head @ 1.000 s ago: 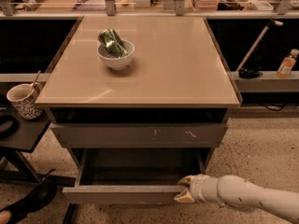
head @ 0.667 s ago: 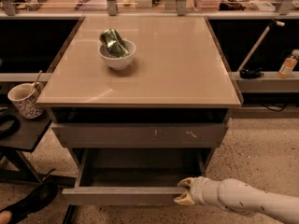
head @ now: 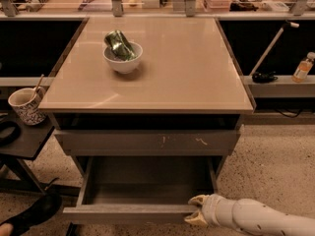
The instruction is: Open middle drawer
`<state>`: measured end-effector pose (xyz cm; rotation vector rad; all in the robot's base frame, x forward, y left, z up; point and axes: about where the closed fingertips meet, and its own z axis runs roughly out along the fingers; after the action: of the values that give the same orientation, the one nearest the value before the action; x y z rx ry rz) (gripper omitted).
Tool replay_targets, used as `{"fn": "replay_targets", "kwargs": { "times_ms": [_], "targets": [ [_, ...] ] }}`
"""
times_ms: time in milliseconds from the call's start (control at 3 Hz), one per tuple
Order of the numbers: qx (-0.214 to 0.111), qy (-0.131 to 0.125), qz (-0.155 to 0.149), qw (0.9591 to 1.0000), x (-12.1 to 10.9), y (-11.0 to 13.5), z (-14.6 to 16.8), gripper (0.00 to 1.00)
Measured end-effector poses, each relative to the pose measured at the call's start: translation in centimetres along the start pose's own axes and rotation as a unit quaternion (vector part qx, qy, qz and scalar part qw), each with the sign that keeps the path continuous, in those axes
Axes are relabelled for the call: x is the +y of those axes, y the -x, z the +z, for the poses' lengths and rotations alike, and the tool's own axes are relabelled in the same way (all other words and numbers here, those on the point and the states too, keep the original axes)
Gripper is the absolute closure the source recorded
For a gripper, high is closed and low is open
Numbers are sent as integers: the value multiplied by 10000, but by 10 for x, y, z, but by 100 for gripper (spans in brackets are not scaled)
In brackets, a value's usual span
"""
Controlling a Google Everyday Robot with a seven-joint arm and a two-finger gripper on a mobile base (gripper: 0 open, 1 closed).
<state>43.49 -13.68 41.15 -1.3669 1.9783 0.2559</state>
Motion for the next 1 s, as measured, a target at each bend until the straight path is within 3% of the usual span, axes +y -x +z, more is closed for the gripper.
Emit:
{"fn": "replay_targets", "kwargs": {
  "times_ms": [333, 1000],
  "targets": [
    [70, 109, -194, 9997, 20, -11, -5, 100],
    [52, 146, -221, 9996, 28, -11, -13, 100]
  ]
}}
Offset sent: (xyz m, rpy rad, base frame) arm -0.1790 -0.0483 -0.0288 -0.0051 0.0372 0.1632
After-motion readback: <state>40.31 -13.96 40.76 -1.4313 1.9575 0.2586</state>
